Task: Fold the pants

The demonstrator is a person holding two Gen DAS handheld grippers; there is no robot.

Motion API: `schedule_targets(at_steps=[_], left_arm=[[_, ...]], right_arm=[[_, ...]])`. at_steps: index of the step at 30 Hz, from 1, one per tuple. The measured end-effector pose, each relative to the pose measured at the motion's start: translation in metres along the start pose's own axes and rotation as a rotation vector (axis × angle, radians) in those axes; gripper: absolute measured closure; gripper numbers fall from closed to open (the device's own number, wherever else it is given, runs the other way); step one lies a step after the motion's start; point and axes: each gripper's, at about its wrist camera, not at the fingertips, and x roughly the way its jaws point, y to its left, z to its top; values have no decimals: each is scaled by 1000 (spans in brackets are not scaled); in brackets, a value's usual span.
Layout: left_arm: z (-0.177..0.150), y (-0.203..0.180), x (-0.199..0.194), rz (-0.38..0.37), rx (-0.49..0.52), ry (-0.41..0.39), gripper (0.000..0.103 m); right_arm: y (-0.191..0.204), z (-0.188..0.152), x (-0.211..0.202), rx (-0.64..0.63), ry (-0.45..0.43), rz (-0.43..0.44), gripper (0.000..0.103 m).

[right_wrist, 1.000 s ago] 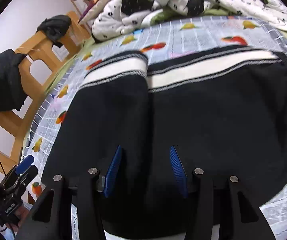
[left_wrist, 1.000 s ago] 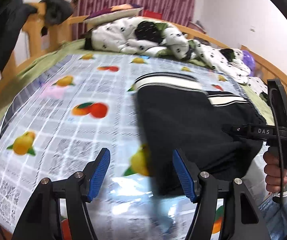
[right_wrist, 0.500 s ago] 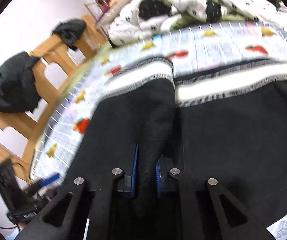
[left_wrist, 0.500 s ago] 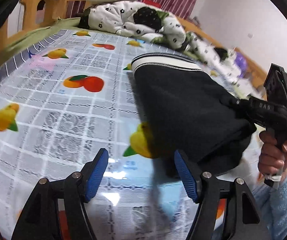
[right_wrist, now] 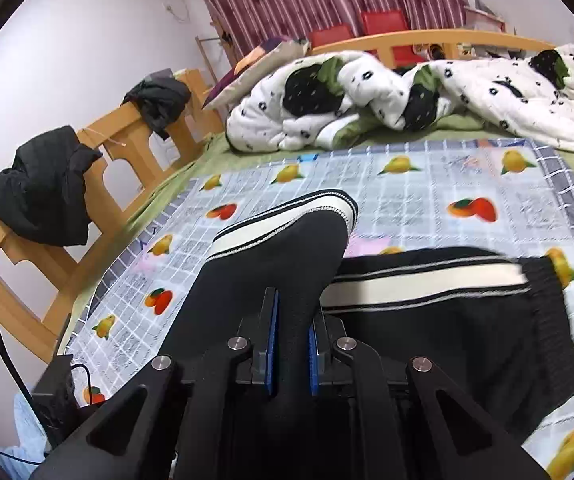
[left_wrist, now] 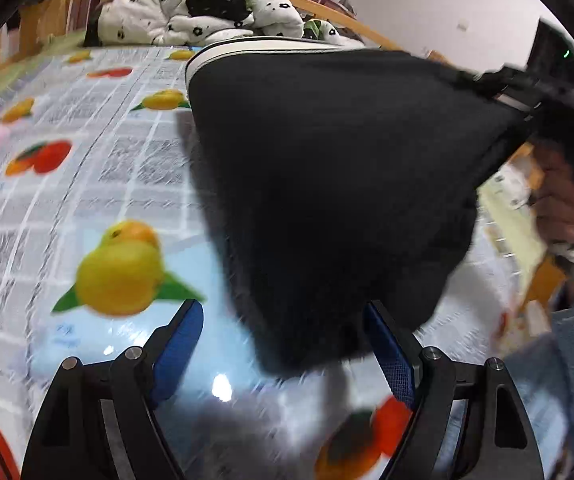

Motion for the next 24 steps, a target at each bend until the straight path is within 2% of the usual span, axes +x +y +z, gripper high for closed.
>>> schedule_targets(at_steps=[1,3,4,6,9,11,13,15,19,21,24], left_arm=[[2,-11,5,77,40,4,22],[2,-27,13,183,109,3,22],[1,-35,13,183,131,-10,22],[1,-43,7,127,135,-41,22],[4,-55,0,47,159,-82,22],[5,-64,5,37,193,-56,22],[5,-63,9,18,177,-56,22],[5,-55,7,-14,127,-42,22],[5,-44,-4,-51,53,-20,23],[4,-44,-13,-68,43,-27,23],[7,-42,-22,-83,28,-37,23]], right_arm=[[-7,1,-6,4,-12,-2,91],[-28,2,-25,14,-56,-16,91],[-44,0,-39,23,-90,-33,91],[-68,-4,-58,35,-131,-70,92],[-126,-20,-70,112,-132,-205,92],[-159,-35,-60,166,-73,-274,92],[-183,-52,-37,194,41,-342,91],[-186,-62,-33,178,27,-354,87],[-173,-53,-49,114,-9,-415,81],[-173,-48,-50,119,-14,-409,75],[-178,-39,-46,137,4,-382,72]])
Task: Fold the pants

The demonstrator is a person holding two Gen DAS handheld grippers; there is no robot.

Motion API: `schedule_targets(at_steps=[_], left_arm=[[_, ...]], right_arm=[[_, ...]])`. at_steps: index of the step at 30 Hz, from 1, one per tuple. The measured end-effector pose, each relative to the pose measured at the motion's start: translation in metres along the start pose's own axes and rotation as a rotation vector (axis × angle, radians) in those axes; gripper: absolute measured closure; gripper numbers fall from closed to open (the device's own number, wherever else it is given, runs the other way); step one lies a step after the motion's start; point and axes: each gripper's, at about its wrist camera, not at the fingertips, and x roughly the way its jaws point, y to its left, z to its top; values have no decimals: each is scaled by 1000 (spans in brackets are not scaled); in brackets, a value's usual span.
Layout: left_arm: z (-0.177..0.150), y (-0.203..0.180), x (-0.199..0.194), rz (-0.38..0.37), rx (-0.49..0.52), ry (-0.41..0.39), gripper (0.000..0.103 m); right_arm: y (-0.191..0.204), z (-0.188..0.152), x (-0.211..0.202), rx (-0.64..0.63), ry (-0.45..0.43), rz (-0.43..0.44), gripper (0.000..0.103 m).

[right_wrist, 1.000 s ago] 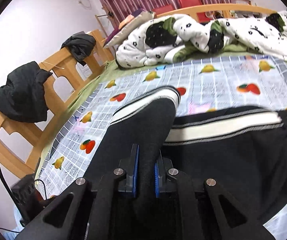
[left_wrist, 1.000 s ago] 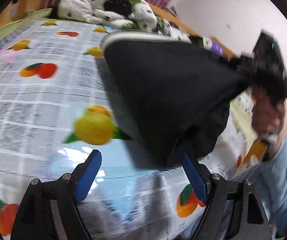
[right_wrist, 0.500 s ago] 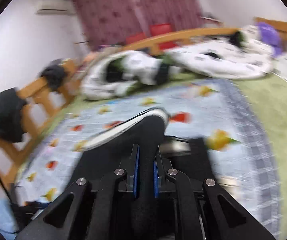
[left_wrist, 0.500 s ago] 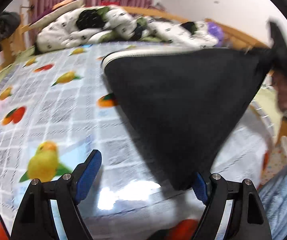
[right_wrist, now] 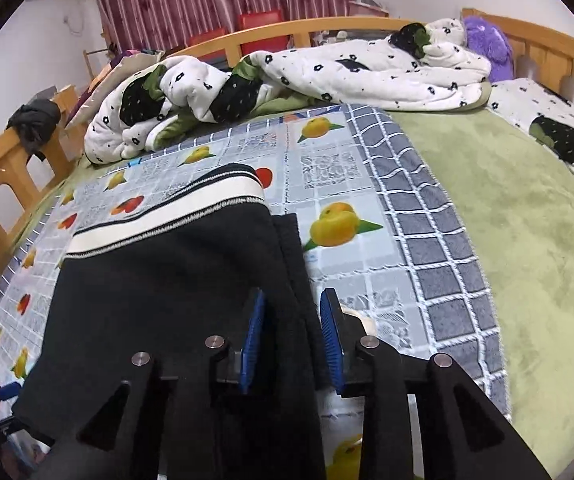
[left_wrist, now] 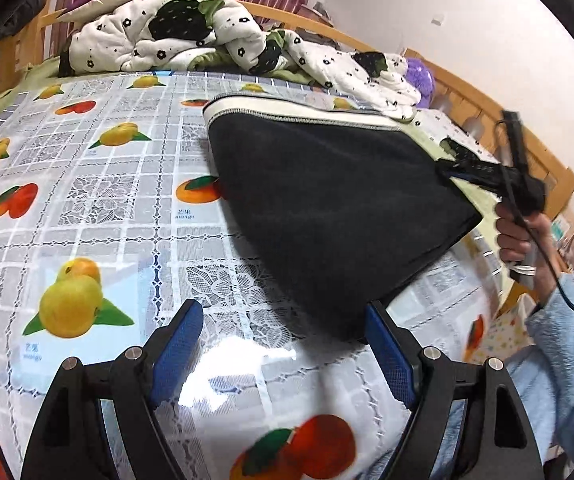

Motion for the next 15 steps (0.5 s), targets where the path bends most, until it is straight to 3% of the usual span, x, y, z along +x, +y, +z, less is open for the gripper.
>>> schedule_targets(at_steps=[2,4,11,15], left_arm=[[7,0,-3,-1,-5,-20,23],[20,1,-1,19,-17,-29,23],[63,13,65,117,-55,89,24],[73,26,95,81,-118,151,24]], right_arm=[[-3,4,8,14,26,13,65],[-4,7,20,33,61,26,65],[5,19,34,14,104,54,65],[11,20,46,-22,135,44,61]])
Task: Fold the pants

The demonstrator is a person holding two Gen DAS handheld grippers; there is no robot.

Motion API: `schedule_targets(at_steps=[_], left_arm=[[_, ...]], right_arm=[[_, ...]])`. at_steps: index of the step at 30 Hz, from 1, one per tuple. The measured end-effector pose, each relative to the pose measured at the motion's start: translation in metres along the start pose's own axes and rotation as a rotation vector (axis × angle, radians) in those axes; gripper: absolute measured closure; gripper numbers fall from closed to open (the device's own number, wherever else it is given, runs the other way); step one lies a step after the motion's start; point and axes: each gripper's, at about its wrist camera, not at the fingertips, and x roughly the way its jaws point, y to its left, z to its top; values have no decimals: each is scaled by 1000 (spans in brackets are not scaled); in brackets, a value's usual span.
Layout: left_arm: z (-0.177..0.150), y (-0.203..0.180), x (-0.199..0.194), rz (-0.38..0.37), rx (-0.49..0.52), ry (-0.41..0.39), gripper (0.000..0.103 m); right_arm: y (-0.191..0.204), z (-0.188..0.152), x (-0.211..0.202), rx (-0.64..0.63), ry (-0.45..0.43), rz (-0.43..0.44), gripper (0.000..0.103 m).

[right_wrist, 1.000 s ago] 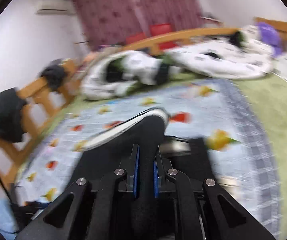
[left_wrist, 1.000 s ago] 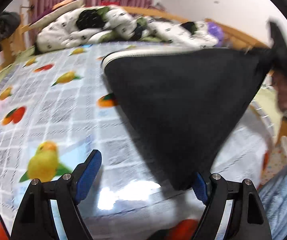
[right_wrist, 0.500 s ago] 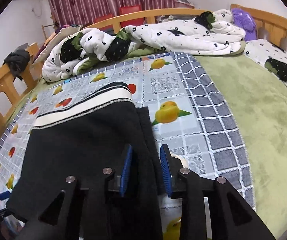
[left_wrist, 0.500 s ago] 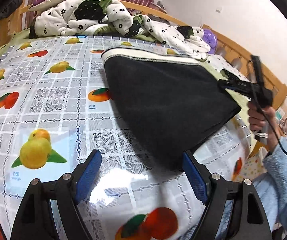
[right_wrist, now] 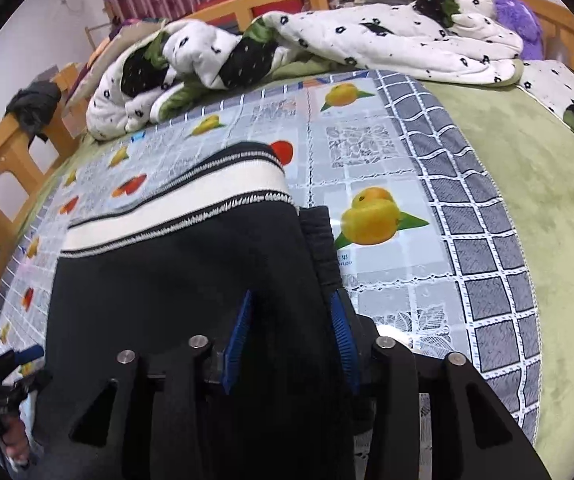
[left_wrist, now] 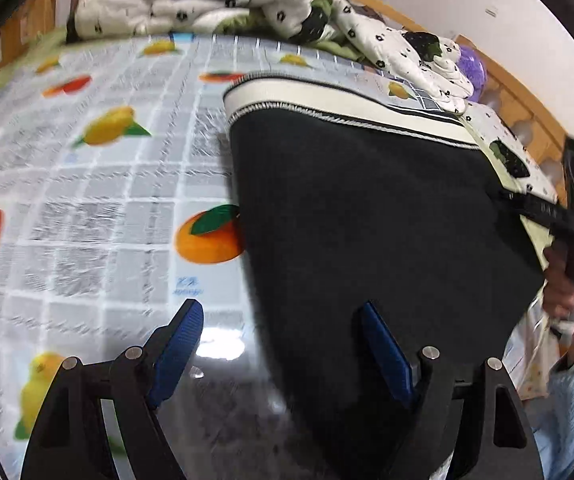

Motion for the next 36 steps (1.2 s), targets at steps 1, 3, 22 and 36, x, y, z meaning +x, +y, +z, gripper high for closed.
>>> schedule_targets(at_steps=[1,3,22,36], left_arm=[[3,3,4,-18,-15,5,24],[9,4,8,-31,-14,0,24],[34,9,25,-158,-38,11,83],[67,126,-38,-246,-213,8,92]], right_arm=[[-1,-1,2,-1,1,4,60],[-1,-1,5,-6,5,5,60],[20,-3,7,-69,-3,-22,82],[105,-12,-8,24,-14,109,94]])
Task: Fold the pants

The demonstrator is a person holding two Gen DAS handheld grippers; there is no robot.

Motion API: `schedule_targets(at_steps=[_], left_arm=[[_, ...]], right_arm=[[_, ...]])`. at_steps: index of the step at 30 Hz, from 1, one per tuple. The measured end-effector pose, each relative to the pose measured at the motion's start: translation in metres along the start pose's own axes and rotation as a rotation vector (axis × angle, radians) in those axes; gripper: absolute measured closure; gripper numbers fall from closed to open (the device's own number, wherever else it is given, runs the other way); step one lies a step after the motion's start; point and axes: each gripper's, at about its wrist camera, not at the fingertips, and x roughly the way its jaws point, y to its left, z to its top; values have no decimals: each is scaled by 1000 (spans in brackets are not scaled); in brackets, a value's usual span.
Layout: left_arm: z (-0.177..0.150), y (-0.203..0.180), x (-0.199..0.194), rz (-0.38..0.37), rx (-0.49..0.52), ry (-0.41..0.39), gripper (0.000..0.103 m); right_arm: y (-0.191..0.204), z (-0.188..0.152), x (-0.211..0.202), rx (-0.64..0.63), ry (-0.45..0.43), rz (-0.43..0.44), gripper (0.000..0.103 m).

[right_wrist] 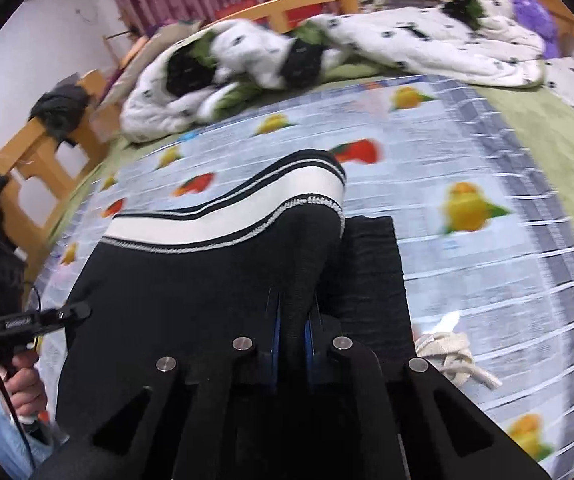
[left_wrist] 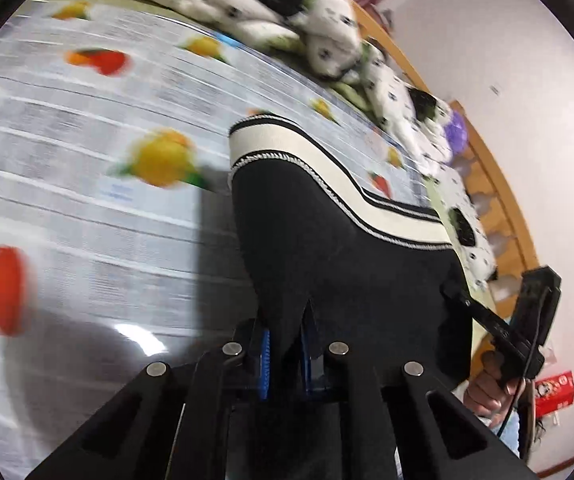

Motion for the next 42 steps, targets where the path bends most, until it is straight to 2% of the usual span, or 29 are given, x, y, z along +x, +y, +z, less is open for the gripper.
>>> schedule_targets(at_steps=[2,5,8,11,12,13,17,18,20,21,23,26,27,28,29,31,33,34,35,37,39,41,42], left_arm=[[9,17,-22,51,4,-6,92],[17,36,-50,180,71,-16,92],[16,49,-54,269,123,-9,90],[12,60,-42,275,101,7,81],[10,61,-40,286,97,4,74],[8,60,-37,310,99,2,70],[2,54,-34,375,132,-11,66],[2,52,-35,388,139,-19,59],[2,49,-36,400,148,-38,54],[2,47,-36,408,154,-42,54],[3,45,-33,417,166,-40,54],[2,43,-30,432,174,-38,54],[2,43,-30,437,177,-38,54],[3,42,-30,440,179,-38,54],[3,42,-31,441,180,-40,54],[3,39,-35,437,186,-62,54],[4,36,-40,419,197,-88,52],[5,35,-41,414,202,-89,50],[4,34,-42,410,206,-89,50],[3,33,-42,405,204,-85,50],[-3,33,-44,398,210,-78,50],[-11,33,-50,402,224,-83,50],[-17,33,-54,405,239,-85,50]], right_arm=[[28,-2,11,-6,18,52,94],[68,-6,23,-8,32,148,94],[99,-15,31,-32,25,205,94],[108,-25,44,-72,36,121,94],[104,-28,49,-62,59,90,94],[99,-32,52,-54,77,82,94],[95,-35,41,-77,61,86,91],[97,-34,40,-92,57,79,89],[98,-27,41,-97,56,84,82],[98,-21,43,-88,49,90,82],[96,-9,51,-60,51,88,71],[95,8,73,-29,69,82,65],[94,11,77,-18,70,85,65],[94,14,80,-10,70,87,69],[96,16,80,-17,56,94,83],[106,18,67,-96,8,112,89],[107,21,46,-119,-72,175,90],[103,23,43,-108,-85,185,90],[101,24,46,-116,-76,163,90],[90,19,70,-107,-1,66,89],[80,13,82,-77,8,58,84],[79,15,76,-65,3,54,75],[79,16,72,-57,6,39,75]])
